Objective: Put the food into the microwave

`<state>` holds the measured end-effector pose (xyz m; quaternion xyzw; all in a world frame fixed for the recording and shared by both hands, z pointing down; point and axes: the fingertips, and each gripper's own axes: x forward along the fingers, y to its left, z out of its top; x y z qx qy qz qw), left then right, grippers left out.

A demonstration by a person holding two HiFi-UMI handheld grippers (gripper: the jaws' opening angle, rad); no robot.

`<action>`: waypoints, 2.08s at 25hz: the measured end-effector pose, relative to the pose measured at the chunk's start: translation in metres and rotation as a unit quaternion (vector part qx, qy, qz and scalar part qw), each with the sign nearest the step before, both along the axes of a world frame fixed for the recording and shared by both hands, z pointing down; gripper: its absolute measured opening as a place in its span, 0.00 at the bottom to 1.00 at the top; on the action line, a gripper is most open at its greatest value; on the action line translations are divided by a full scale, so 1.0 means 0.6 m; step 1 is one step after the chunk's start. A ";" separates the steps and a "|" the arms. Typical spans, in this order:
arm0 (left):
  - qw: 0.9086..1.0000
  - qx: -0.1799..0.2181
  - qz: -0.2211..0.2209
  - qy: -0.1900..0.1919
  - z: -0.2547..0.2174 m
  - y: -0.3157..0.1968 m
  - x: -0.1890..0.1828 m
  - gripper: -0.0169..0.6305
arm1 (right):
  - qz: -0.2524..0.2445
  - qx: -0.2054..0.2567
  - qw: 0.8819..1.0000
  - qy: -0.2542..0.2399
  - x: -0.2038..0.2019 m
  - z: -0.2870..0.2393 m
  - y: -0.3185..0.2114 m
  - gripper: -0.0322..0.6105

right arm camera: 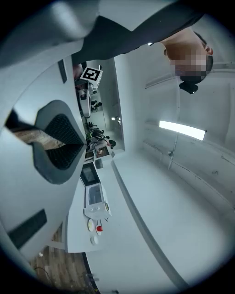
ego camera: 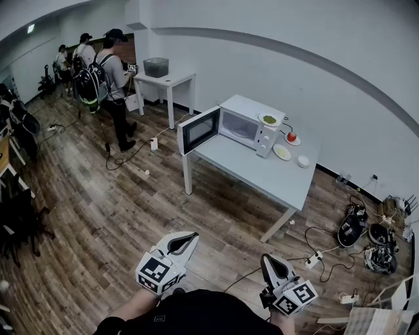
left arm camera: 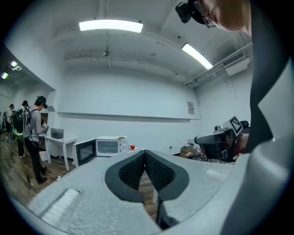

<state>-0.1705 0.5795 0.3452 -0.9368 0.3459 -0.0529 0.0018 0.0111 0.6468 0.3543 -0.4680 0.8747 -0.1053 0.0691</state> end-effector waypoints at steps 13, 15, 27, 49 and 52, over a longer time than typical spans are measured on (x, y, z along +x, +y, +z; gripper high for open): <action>1.000 -0.009 0.010 -0.005 0.008 0.059 0.106 0.04 | -0.015 -0.012 1.000 -0.002 0.094 0.021 0.072 0.06; 1.000 -0.011 0.011 -0.005 0.010 0.065 0.133 0.04 | -0.030 -0.010 1.000 0.000 0.107 0.025 0.088 0.06; 1.000 -0.024 0.018 -0.009 0.024 0.022 0.220 0.04 | -0.035 -0.041 0.998 -0.041 0.179 0.056 0.029 0.06; 0.999 -0.009 0.036 0.014 0.002 -0.436 0.228 0.04 | -0.021 -0.055 0.998 -0.035 0.182 0.021 -0.412 0.06; 0.999 -0.011 0.040 0.012 0.002 -0.482 0.224 0.04 | -0.025 -0.055 0.998 -0.030 0.172 0.018 -0.459 0.06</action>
